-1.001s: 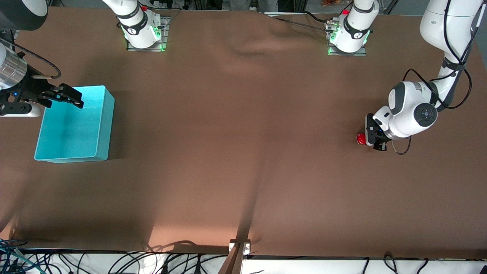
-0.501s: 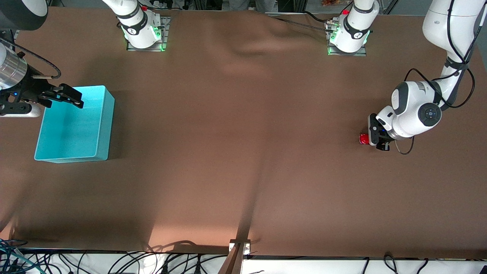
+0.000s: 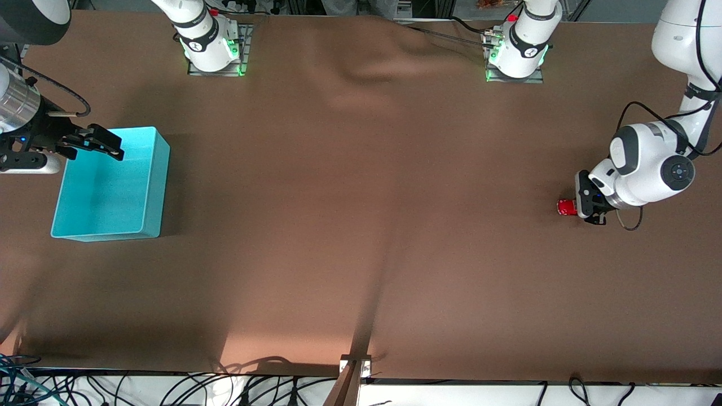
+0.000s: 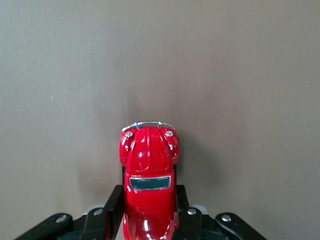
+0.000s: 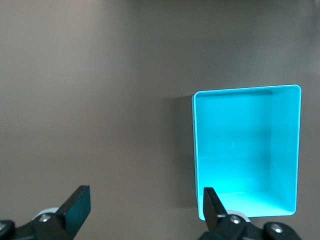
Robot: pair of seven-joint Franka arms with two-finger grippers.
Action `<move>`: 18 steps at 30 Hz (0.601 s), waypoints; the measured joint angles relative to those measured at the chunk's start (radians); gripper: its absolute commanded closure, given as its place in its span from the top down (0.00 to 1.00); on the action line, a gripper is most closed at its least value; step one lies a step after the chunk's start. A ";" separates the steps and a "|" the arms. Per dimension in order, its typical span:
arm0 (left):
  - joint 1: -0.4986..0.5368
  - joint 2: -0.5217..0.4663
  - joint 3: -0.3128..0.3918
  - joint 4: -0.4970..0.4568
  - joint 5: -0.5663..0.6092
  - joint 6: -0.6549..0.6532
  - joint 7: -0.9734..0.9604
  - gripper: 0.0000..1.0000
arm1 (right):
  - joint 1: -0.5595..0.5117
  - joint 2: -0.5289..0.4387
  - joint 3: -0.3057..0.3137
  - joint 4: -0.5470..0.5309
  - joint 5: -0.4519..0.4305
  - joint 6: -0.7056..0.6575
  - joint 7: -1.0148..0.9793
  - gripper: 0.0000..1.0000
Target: Wind red beetle toy and store in blue box
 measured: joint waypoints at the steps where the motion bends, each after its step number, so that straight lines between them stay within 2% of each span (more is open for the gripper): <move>1: 0.010 0.005 0.000 0.009 0.000 -0.003 0.014 0.10 | 0.000 0.000 0.000 0.000 0.000 0.000 0.000 1.00; 4: 0.037 0.018 0.000 0.033 0.000 -0.008 0.049 0.14 | 0.000 0.000 0.000 0.000 0.000 0.000 0.000 1.00; 18: 0.050 0.030 0.000 0.055 0.000 -0.021 0.067 0.15 | 0.000 0.000 0.000 0.000 0.000 0.000 0.000 1.00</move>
